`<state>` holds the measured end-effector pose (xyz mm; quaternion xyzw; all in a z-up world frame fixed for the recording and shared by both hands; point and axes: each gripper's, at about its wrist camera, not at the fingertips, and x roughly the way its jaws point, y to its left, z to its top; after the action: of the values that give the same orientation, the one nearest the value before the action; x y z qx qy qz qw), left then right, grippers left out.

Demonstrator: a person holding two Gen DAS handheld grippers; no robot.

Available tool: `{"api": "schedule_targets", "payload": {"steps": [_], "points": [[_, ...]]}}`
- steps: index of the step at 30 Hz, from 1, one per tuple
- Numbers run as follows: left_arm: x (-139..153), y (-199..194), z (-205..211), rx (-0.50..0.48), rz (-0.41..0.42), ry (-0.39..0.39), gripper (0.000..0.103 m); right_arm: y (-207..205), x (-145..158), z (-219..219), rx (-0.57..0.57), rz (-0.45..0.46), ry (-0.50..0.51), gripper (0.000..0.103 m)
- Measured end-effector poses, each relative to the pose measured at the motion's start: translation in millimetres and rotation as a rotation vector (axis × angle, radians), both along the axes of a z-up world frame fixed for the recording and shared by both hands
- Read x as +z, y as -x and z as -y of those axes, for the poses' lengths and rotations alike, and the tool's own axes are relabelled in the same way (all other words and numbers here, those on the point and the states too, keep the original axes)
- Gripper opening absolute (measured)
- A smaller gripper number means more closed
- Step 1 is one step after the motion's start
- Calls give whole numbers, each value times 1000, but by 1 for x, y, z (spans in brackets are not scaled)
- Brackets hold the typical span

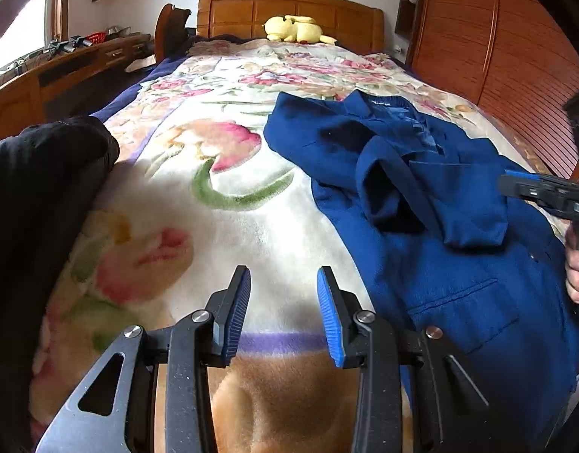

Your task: Fold large clothes

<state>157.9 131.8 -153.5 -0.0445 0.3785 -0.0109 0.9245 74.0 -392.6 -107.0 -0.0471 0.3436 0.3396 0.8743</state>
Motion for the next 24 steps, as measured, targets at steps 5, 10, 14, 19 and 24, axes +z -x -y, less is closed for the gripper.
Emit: {"api": "schedule_targets", "payload": {"steps": [5, 10, 14, 19, 24], "points": [[-8, 4, 1, -1, 4, -10, 38, -25, -16, -14, 26, -85, 24, 22], [-8, 7, 4, 1, 28, -37, 38, -19, -2, -5, 11, -14, -9, 7], [-11, 7, 4, 2, 30, -45, 38, 4, 35, 37, -71, 123, -89, 7], [-11, 8, 4, 8, 36, -36, 38, 46, 63, 114, -230, 276, -156, 7], [-10, 9, 7, 4, 38, -45, 38, 71, 39, 172, -320, 215, -138, 7]]}}
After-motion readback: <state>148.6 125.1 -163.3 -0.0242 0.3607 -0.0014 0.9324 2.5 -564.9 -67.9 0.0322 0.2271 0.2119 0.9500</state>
